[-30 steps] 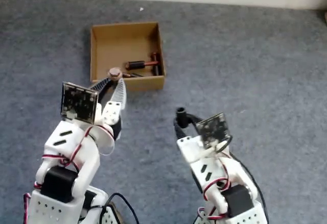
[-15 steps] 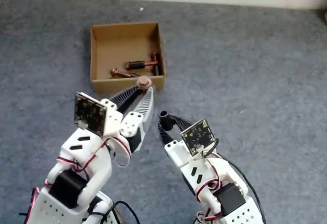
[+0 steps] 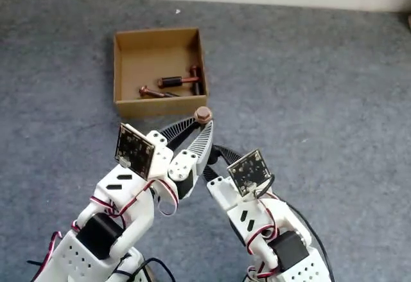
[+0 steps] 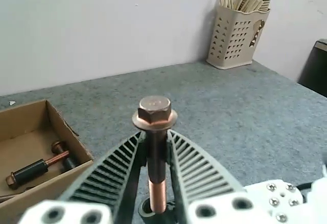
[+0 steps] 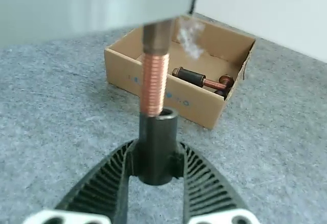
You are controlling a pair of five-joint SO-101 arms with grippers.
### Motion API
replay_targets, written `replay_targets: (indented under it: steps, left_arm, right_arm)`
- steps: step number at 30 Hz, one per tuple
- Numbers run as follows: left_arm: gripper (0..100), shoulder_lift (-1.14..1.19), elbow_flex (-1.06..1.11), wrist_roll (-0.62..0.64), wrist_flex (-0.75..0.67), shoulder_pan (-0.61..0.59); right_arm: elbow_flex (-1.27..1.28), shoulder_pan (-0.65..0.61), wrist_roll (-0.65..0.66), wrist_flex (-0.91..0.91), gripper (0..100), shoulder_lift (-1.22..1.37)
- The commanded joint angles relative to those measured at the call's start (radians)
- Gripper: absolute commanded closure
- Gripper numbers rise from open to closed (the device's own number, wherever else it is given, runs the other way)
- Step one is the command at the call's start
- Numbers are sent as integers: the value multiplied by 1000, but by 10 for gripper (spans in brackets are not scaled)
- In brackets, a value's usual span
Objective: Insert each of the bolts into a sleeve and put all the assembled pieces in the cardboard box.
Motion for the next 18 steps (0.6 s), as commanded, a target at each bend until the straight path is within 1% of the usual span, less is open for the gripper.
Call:
replay_targets:
  steps: [1,5,18]
  left_arm:
    - [994,-8,-7,6,-31,19]
    - [994,-13,8,3,-34,13]
    - [994,-16,41,2,-34,15]
  right_arm:
    - [-15,-10,8,-35,992,-18]
    - [-25,-13,8,18,992,-18]
    - [-59,-12,6,22,992,-18]
